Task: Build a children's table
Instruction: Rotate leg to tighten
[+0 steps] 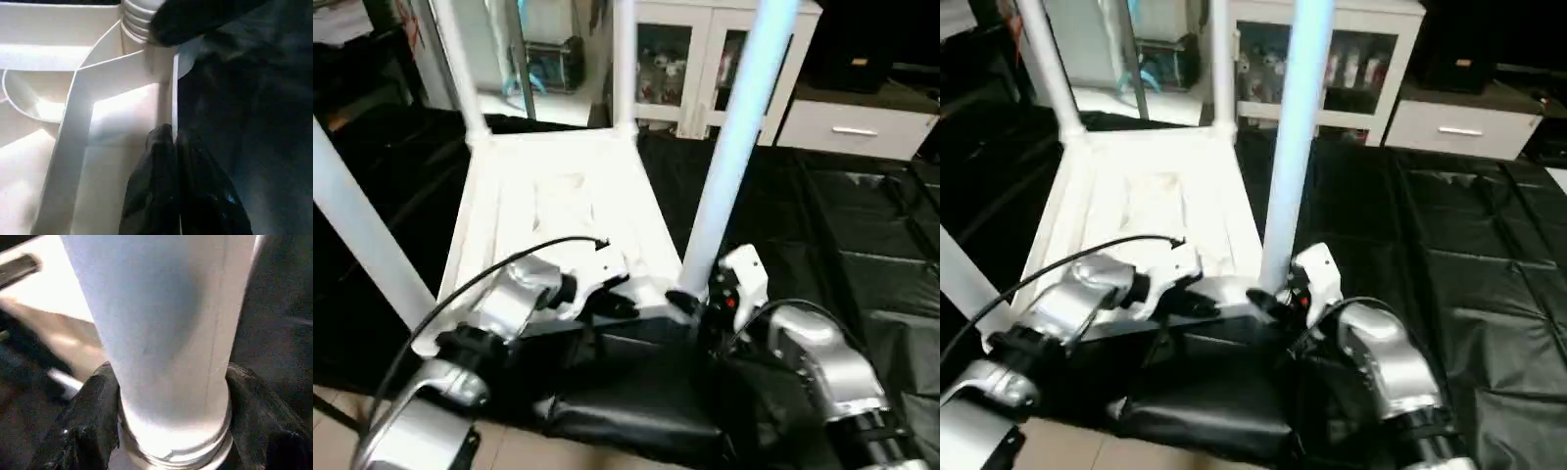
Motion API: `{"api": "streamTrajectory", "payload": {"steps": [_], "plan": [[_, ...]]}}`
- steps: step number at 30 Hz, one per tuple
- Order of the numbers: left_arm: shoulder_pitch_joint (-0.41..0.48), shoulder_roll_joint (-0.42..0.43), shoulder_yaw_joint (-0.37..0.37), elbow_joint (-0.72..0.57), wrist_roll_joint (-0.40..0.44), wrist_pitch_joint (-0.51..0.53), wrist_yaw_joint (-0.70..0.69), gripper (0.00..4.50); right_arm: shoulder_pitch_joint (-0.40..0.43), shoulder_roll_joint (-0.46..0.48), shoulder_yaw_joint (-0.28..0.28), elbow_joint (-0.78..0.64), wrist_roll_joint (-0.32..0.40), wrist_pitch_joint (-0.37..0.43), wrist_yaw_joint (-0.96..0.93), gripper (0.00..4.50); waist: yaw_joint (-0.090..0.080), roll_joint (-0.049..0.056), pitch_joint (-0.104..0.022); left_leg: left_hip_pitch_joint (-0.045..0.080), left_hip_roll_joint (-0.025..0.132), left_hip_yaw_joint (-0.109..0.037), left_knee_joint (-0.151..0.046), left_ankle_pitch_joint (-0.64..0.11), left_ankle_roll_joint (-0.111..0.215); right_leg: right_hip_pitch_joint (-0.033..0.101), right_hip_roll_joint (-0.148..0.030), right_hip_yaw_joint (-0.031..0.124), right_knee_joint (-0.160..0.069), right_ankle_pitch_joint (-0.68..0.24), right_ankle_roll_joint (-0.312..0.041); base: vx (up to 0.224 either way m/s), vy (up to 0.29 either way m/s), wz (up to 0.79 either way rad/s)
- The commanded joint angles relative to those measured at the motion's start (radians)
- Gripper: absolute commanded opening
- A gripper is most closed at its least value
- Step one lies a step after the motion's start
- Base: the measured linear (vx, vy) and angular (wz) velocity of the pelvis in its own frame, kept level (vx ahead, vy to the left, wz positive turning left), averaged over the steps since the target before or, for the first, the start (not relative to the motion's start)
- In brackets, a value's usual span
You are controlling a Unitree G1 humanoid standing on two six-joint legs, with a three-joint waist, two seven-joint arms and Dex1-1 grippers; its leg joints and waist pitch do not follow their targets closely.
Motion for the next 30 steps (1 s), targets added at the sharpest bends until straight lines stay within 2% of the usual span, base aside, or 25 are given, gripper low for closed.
{"api": "streamTrajectory", "payload": {"steps": [1, 3, 4, 5, 7, 9, 11, 13, 14, 15, 16, 18, 19, 23, 25, 26, 27, 29, 30], "plan": [[0.0, -0.06, -0.033, 0.086, 0.033, 0.007, 0.103, 0.0, -0.031, 0.063, 0.02, 0.053, -0.047, 0.034, -0.14, 2.7, -0.007, -0.007, -0.024, -0.001, 0.035, -0.025, -0.086, -0.417, -0.018, 0.01, -0.059, 0.031, -0.106, -0.619, -0.07, 0.0, 0.0, 0.0], [-0.03, -0.095, -0.018, 0.14, 0.043, -0.009, 0.193, 0.0, -0.055, 0.1, 0.007, 0.099, -0.103, 0.049, -0.291, 2.7, -0.013, -0.005, -0.023, 0.002, 0.031, -0.03, -0.085, -0.432, -0.018, 0.006, -0.061, 0.028, -0.115, -0.661, -0.044, 0.0, 0.0, 0.0], [-0.046, -0.11, -0.011, 0.167, 0.048, -0.02, 0.233, 0.0, -0.068, 0.116, 0.002, 0.121, -0.129, 0.047, -0.36, 2.7, -0.015, -0.004, -0.023, 0.001, 0.03, -0.03, -0.085, -0.434, -0.019, 0.004, -0.059, 0.027, -0.116, -0.66, -0.042, 0.0, 0.0, 0.0], [-0.048, -0.112, -0.011, 0.169, 0.048, -0.02, 0.236, 0.0, -0.069, 0.117, 0.002, 0.123, -0.131, 0.047, -0.366, 2.69, -0.017, 0.0, -0.027, 0.008, 0.029, -0.03, -0.084, -0.44, -0.024, 0.002, -0.058, 0.026, -0.119, -0.644, -0.042, 0.0, 0.0, 0.0], [-0.069, -0.133, -0.005, 0.208, 0.052, -0.032, 0.272, 0.0, -0.09, 0.14, 0.002, 0.166, -0.169, 0.038, -0.454, 2.69, -0.021, 0.002, -0.026, 0.006, 0.028, -0.029, -0.087, -0.447, -0.017, 0.002, -0.055, 0.027, -0.119, -0.616, -0.046, 0.0, 0.0, 0.0], [-0.076, -0.144, -0.004, 0.225, 0.058, -0.042, 0.283, 0.0, -0.1, 0.158, -0.009, 0.185, -0.186, 0.03, -0.509, 2.69, -0.017, 0.004, -0.031, 0.001, 0.034, -0.028, -0.092, -0.405, -0.009, 0.008, -0.057, 0.033, -0.111, -0.529, -0.07, 0.0, 0.0, 0.0], [-0.082, -0.149, -0.001, 0.236, 0.056, -0.043, 0.277, 0.0, -0.107, 0.174, -0.033, 0.182, -0.183, 0.021, -0.543, 2.69, -0.017, 0.007, -0.03, -0.005, 0.036, -0.027, -0.095, -0.4, -0.009, 0.011, -0.056, 0.035, -0.105, -0.487, -0.085, 0.0, 0.0, 0.0], [-0.084, -0.149, 0.001, 0.241, 0.055, -0.044, 0.277, 0.0, -0.111, 0.179, -0.04, 0.182, -0.178, 0.017, -0.547, 2.69, -0.018, 0.007, -0.03, -0.007, 0.036, -0.026, -0.096, -0.402, -0.011, 0.013, -0.056, 0.037, -0.104, -0.466, -0.094, 0.0, 0.0, 0.0], [-0.087, -0.15, 0.002, 0.25, 0.055, -0.048, 0.275, 0.0, -0.113, 0.186, -0.047, 0.183, -0.171, 0.011, -0.551, 2.69, -0.017, 0.016, -0.03, -0.006, 0.036, -0.025, -0.096, -0.402, -0.013, 0.013, -0.056, 0.038, -0.101, -0.448, -0.1, 0.0, 0.0, 0.0], [-0.087, -0.142, 0.0, 0.253, 0.056, -0.054, 0.264, 0.0, -0.121, 0.192, -0.048, 0.18, -0.153, 0.001, -0.526, 2.69, -0.019, 0.012, -0.03, -0.006, 0.036, -0.023, -0.096, -0.402, -0.012, 0.013, -0.056, 0.039, -0.103, -0.439, -0.103, 0.0, 0.0, 0.0], [-0.086, -0.134, -0.004, 0.258, 0.058, -0.062, 0.251, 0.0, -0.124, 0.198, -0.051, 0.169, -0.126, -0.026, -0.492, 2.69, -0.019, 0.02, -0.031, -0.007, 0.036, -0.026, -0.097, -0.41, -0.014, 0.015, -0.057, 0.038, -0.1, -0.429, -0.109, 0.0, 0.0, 0.0], [-0.082, -0.12, -0.008, 0.258, 0.06, -0.075, 0.233, 0.0, -0.12, 0.191, -0.041, 0.14, -0.117, -0.054, -0.459, 3.39, -0.017, 0.01, -0.031, -0.014, 0.037, -0.024, -0.097, -0.377, -0.003, 0.022, -0.059, 0.039, -0.094, -0.396, -0.121, 0.0, 0.0, 0.0], [-0.081, -0.116, -0.007, 0.26, 0.06, -0.08, 0.23, 0.0, -0.115, 0.188, -0.039, 0.128, -0.114, -0.063, -0.454, 3.39, -0.016, 0.011, -0.031, -0.013, 0.038, -0.023, -0.096, -0.369, -0.001, 0.022, -0.059, 0.04, -0.094, -0.393, -0.124, 0.0, 0.0, 0.0], [-0.063, -0.086, -0.007, 0.228, 0.059, -0.085, 0.19, 0.0, -0.093, 0.162, -0.038, 0.044, -0.084, -0.022, -0.396, 3.78, -0.011, 0.01, -0.034, -0.017, 0.042, -0.019, -0.094, -0.288, 0.017, 0.031, -0.06, 0.043, -0.085, -0.313, -0.151, 0.0, 0.0, 0.0], [-0.038, -0.049, -0.03, 0.181, 0.065, -0.104, 0.122, 0.0, -0.068, 0.096, -0.032, -0.05, -0.038, 0.005, -0.269, 3.83, -0.009, 0.01, -0.035, -0.019, 0.044, -0.017, -0.091, -0.265, 0.028, 0.034, -0.06, 0.043, -0.081, -0.282, -0.159, 0.0, 0.0, 0.0], [-0.028, -0.034, -0.041, 0.162, 0.067, -0.108, 0.092, 0.0, -0.056, 0.062, -0.018, -0.08, -0.012, 0.035, -0.189, 3.87, -0.007, 0.012, -0.038, -0.021, 0.045, -0.017, -0.088, -0.229, 0.035, 0.038, -0.059, 0.043, -0.073, -0.229, -0.17, 0.0, 0.0, 0.0], [-0.017, -0.021, -0.053, 0.142, 0.069, -0.112, 0.064, 0.0, -0.042, 0.024, 0.0, -0.107, 0.01, 0.06, -0.108, 4.17, -0.007, 0.001, -0.038, -0.026, 0.045, -0.016, -0.086, -0.205, 0.05, 0.043, -0.059, 0.042, -0.068, -0.185, -0.184, 0.0, 0.0, 0.0], [-0.005, -0.005, -0.064, 0.12, 0.067, -0.116, 0.029, 0.0, -0.025, -0.024, 0.022, -0.133, 0.027, 0.078, -0.025, 4.26, -0.001, 0.007, -0.04, -0.022, 0.048, -0.014, -0.08, -0.171, 0.067, 0.043, -0.061, 0.042, -0.06, -0.13, -0.206, 0.0, 0.0, 0.0], [0.007, 0.01, -0.073, 0.094, 0.062, -0.108, -0.006, 0.0, -0.008, -0.075, 0.044, -0.155, 0.041, 0.087, 0.057, 4.26, 0.004, 0.002, -0.04, -0.023, 0.049, -0.012, -0.076, -0.144, 0.08, 0.044, -0.061, 0.042, -0.054, -0.095, -0.219, 0.0, 0.0, 0.0]]}}
